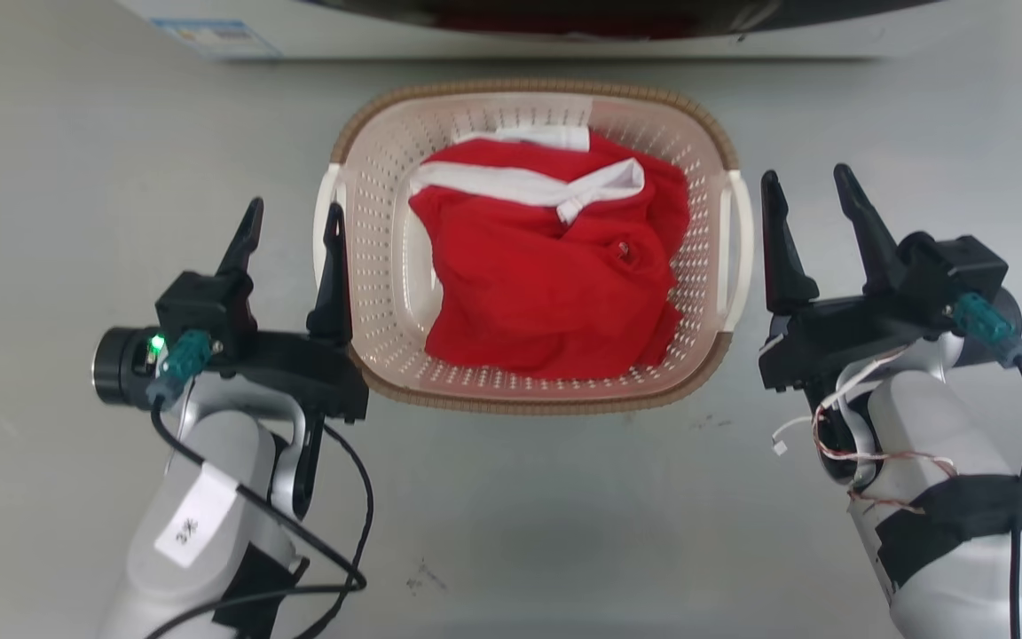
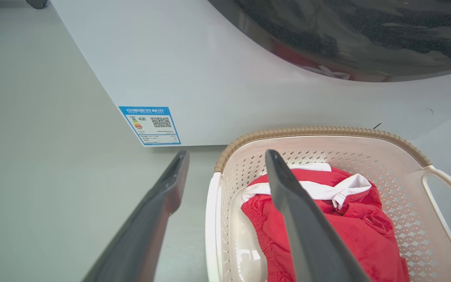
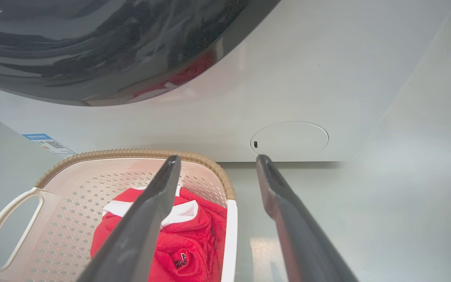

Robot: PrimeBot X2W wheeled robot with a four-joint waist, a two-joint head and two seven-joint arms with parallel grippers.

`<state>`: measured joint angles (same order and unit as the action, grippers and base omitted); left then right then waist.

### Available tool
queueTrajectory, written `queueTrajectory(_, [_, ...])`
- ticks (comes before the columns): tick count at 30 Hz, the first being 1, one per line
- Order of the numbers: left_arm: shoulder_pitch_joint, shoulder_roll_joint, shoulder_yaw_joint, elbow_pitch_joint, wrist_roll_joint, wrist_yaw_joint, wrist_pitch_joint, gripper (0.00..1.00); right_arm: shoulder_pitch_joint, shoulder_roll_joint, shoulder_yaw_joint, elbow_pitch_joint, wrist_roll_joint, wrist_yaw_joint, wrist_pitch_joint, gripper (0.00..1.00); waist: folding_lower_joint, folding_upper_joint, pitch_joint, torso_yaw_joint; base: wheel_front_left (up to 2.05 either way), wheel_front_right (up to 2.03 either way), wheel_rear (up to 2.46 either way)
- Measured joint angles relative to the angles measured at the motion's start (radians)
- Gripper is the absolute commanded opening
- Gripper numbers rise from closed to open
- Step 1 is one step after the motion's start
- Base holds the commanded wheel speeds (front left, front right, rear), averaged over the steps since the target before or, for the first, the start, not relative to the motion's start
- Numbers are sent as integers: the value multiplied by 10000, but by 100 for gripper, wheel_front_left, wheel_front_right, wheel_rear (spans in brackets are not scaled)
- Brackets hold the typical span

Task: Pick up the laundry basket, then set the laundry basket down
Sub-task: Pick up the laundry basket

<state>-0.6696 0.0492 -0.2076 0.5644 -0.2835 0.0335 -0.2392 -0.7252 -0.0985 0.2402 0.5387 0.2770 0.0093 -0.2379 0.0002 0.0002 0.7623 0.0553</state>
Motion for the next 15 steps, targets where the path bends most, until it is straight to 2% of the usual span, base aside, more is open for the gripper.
queueTrajectory(15, [-1283,-132,-251,1655,-48,-251,-8,100,-925,38,50,1592,-46,-2,-12,100,-1,0,1696,312,0,0,0])
